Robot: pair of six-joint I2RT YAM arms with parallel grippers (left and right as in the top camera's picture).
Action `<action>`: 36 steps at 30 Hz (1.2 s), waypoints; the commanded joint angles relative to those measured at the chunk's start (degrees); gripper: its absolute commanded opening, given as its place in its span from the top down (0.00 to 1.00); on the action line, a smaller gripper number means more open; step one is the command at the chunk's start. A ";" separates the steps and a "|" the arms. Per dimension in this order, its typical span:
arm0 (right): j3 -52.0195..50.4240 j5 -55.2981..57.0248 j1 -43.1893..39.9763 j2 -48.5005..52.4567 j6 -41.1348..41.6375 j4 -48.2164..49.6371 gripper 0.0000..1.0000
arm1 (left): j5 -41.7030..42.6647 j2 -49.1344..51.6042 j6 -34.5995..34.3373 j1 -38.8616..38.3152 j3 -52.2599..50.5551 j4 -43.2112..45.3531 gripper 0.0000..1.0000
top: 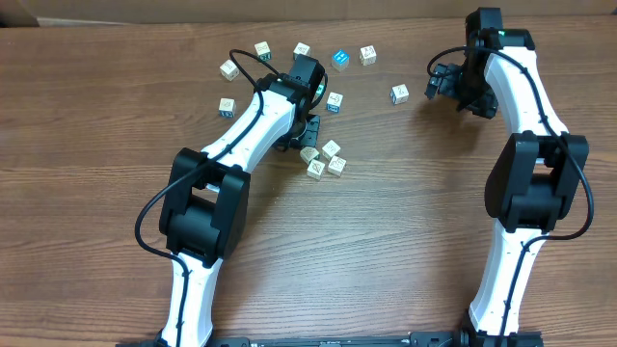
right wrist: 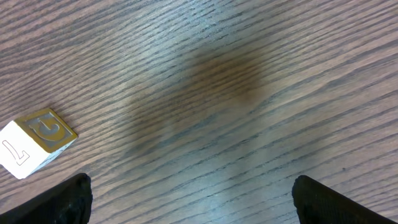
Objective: Form a circle
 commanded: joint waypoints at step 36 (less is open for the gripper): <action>1.25 0.13 -0.02 -1.40 0.24 0.13 0.00 | 3.91 1.16 -1.25 -0.33 0.31 -1.95 0.96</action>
